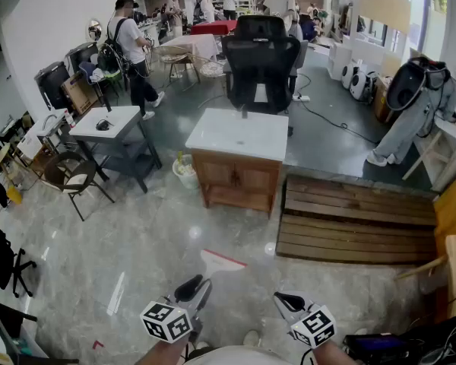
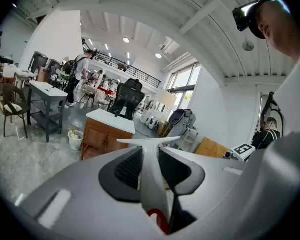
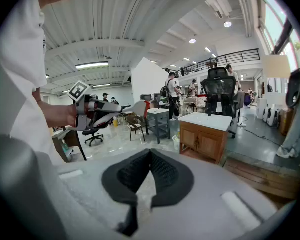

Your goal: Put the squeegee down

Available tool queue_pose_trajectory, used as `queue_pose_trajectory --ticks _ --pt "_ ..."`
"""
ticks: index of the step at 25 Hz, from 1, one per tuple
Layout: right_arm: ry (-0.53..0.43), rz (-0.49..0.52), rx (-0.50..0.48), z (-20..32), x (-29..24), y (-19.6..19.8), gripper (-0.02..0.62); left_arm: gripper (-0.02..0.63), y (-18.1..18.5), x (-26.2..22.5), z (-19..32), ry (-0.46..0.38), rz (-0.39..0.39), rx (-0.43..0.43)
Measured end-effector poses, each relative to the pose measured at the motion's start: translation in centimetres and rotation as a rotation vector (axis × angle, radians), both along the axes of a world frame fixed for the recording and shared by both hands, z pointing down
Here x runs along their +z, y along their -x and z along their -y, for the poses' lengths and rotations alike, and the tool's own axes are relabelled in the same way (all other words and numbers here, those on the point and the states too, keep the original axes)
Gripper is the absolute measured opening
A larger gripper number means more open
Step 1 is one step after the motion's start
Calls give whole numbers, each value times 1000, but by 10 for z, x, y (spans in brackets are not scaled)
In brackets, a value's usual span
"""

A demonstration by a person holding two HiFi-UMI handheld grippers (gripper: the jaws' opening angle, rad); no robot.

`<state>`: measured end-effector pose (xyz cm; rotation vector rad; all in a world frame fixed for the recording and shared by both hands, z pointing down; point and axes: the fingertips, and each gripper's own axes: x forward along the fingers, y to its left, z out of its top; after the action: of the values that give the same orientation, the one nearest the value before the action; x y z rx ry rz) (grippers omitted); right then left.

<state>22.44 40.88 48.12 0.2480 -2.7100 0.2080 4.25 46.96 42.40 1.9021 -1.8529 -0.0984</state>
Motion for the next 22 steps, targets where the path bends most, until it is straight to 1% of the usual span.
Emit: queue_pose_trajectory --ticks 3,8,12,18,22 --pt "6 -2 -4 -7 5 -9 3 112 -6 5 -9 9 2 -10" --pt "-20 2 -13 8 6 -12 3 112 -8 3 1 -13 18 -23" --pt "9 -16 5 18 12 -12 3 112 -6 5 6 5 0 -28" --pt "4 -30 30 42 18 17 3 112 21 11 31 4 -4 -7" --pt "-22 -49 67 68 17 43 35 112 49 17 63 -15 -21 26"
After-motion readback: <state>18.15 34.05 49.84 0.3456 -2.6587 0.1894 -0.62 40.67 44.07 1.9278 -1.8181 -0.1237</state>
